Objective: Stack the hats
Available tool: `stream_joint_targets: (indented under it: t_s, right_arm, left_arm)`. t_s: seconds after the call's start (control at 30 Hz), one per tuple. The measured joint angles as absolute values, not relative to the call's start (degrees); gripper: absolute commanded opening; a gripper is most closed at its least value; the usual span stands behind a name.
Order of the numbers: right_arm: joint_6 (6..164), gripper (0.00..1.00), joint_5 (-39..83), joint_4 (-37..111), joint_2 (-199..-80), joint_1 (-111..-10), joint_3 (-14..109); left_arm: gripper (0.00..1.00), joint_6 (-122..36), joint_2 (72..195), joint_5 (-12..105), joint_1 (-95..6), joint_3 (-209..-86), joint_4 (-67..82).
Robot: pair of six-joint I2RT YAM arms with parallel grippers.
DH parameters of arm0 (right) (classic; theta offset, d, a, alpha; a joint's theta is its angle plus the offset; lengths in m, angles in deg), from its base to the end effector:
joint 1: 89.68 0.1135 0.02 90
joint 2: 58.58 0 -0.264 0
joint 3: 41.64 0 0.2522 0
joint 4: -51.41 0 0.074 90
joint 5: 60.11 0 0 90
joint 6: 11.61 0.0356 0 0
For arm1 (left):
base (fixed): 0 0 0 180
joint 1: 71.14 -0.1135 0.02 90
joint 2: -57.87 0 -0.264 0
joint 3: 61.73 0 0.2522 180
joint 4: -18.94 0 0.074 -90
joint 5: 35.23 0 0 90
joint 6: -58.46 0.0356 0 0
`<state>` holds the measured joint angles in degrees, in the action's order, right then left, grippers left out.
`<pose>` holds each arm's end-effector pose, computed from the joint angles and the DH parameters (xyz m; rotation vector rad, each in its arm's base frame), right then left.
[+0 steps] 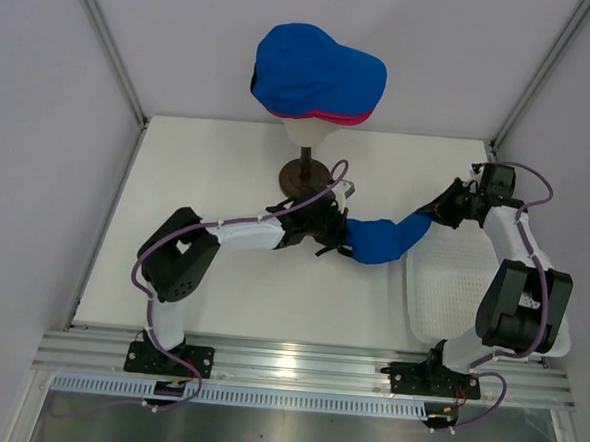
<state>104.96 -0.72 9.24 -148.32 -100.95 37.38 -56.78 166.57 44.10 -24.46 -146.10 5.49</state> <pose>0.3269 -0.0467 0.2471 0.5846 2.4034 0.7781 0.2838 -0.3105 0.1929 0.5466 2.3051 -0.8600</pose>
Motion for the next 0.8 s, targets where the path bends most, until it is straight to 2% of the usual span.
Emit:
stream_joint_targets:
  t_s: [0.3, 0.5, 0.67, 0.8]
  right_arm:
    - [106.75, 0.00, -6.16, 18.92, -134.90, -100.57, 33.44]
    - [108.52, 0.00, -9.99, 29.00, -122.20, -96.51, 30.60]
    - [111.10, 0.00, -11.08, 34.33, -113.54, -96.18, 31.43]
    - [113.48, 0.00, -11.25, 36.72, -109.91, -96.16, 36.35]
  left_arm:
    - [0.01, -56.08, 163.27, 47.14, -26.36, -146.65, 1.41]
    - [0.01, -56.23, 146.90, 48.27, -28.85, -141.79, 0.29]
    - [0.01, -54.42, 134.60, 48.77, -27.54, -143.06, -0.63]
    - [0.01, -52.40, 129.53, 49.96, -26.71, -146.82, -3.10]
